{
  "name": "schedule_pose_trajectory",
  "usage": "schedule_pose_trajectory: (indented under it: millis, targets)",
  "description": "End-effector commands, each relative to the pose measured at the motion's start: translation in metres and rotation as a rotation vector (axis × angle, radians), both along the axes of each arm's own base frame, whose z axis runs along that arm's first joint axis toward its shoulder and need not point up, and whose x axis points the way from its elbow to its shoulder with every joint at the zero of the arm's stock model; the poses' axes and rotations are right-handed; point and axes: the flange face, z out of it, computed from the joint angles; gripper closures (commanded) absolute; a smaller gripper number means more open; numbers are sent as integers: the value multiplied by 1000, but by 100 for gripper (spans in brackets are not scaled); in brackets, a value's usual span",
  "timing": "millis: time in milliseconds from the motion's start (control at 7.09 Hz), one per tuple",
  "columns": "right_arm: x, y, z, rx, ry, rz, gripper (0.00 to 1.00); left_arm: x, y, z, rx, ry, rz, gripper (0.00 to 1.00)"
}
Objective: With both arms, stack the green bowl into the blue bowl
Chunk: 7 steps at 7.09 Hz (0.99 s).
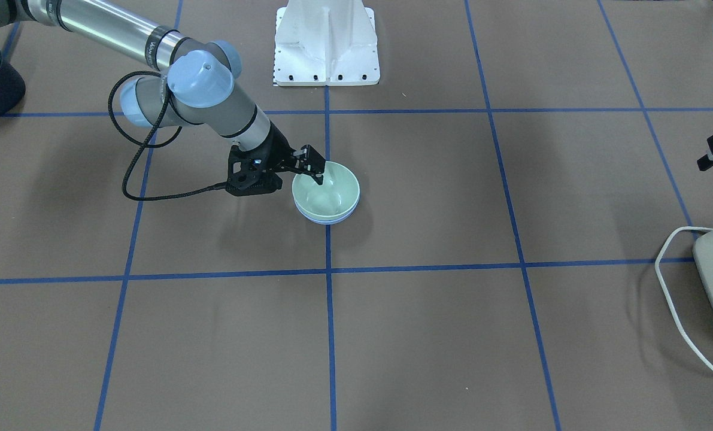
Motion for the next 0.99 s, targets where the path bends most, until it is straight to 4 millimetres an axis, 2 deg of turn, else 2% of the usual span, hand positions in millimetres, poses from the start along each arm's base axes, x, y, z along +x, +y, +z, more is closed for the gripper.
schedule_pose_trajectory:
  millis: [0,141,282,423,564,706,847]
  targets:
    - [63,-47,-5,-60,-27,-9,0,-1,1,0,-1,2,-1,2]
    - [108,-79,13,-47,-8,22,0,-13,1,2,0,1,-21,2]
    - [169,-112,54,47,33,-8,0,-22,0,11,24,-6,-4,2]
    - [235,-145,83,102,83,-19,0,-38,-2,24,40,-13,-1,2]
    - [275,-165,105,146,138,-19,0,-52,-3,37,48,-18,2,2]
    - [312,-192,133,171,207,-28,0,-53,-3,43,48,-19,10,2]
    - [364,-215,171,213,256,-35,0,-56,-2,45,56,-22,13,2]
